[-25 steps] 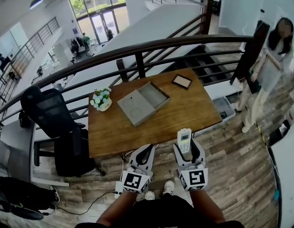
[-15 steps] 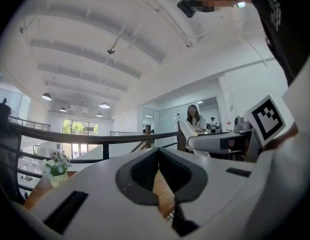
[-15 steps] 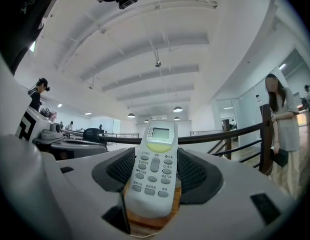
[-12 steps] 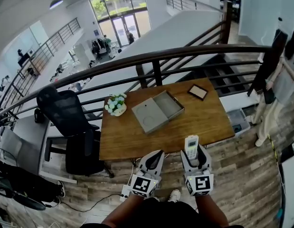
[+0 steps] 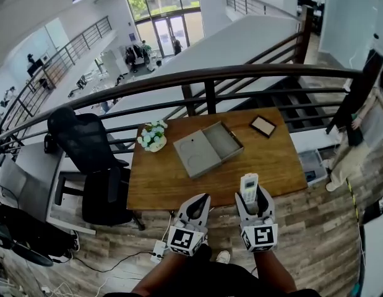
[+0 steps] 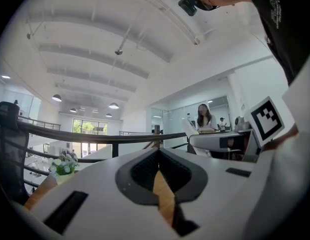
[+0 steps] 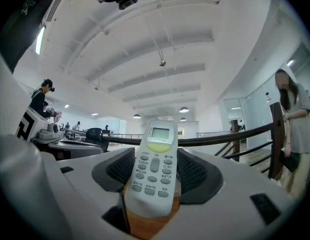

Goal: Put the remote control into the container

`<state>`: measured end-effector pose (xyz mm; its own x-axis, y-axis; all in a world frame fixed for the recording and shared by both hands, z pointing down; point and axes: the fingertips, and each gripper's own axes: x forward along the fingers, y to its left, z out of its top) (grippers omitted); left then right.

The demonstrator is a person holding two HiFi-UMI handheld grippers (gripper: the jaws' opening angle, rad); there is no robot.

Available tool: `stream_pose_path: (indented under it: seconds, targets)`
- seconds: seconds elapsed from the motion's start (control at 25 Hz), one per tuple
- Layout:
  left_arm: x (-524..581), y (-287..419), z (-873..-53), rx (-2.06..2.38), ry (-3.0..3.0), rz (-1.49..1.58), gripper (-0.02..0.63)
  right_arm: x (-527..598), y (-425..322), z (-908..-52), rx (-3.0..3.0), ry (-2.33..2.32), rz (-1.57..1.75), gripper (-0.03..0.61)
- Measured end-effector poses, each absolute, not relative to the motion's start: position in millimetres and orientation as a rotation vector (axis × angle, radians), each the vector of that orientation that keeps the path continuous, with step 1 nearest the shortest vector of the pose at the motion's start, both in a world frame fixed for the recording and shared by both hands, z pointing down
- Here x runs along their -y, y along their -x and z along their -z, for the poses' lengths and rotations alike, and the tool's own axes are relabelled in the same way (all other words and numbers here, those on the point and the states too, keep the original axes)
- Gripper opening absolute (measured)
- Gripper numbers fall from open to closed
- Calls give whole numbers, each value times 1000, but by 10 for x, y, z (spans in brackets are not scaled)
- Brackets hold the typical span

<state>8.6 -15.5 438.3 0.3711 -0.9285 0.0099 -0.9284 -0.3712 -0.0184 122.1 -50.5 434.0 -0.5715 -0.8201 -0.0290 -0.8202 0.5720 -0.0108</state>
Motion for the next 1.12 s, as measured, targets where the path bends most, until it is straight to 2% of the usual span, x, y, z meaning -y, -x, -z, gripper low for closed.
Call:
stream_pose_path:
  seconds: [1.12]
  targets:
    - [1786, 969, -4609, -1695, 2683, 41, 6, 2110, -77, -4491, -2819, 1489, -2, 273]
